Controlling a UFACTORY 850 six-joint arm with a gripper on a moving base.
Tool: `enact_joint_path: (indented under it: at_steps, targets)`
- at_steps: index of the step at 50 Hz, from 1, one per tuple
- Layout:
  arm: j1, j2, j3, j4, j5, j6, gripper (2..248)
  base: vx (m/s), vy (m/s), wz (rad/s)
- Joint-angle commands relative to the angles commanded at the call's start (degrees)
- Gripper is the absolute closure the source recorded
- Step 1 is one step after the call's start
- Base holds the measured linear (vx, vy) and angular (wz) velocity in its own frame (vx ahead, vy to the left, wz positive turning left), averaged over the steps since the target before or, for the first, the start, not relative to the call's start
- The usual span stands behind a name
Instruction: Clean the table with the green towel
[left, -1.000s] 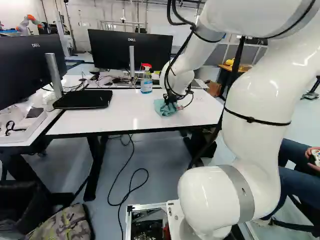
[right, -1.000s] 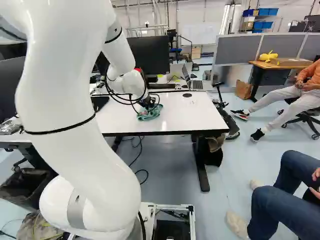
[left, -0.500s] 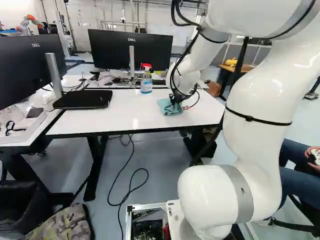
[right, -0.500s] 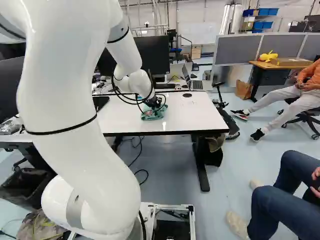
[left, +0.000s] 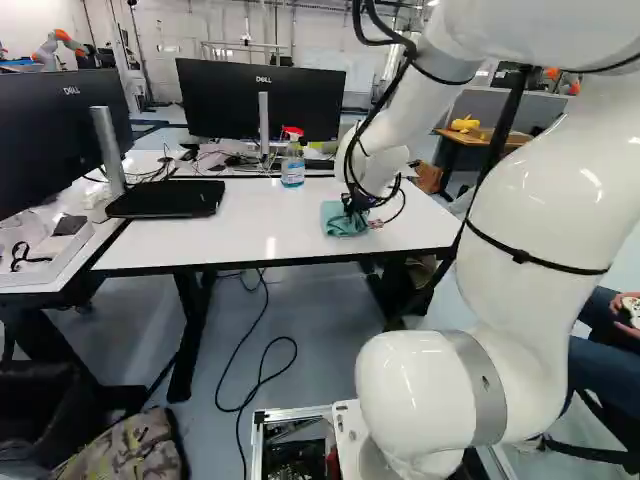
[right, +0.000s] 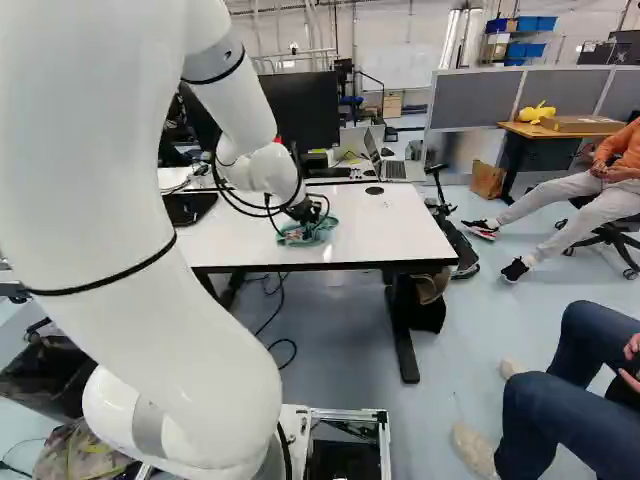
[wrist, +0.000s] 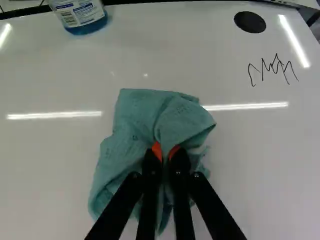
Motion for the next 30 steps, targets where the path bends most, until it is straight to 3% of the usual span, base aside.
enact_joint_path:
  at_steps: [17, 30]
  targets:
    - [3.1, 1.6, 1.7, 0.0, 0.0, 0.0, 216, 0.000, 0.000, 0.000]
    - [5.1, -0.1, -0.1, 0.0, 0.0, 0.0, 216, 0.000, 0.000, 0.000]
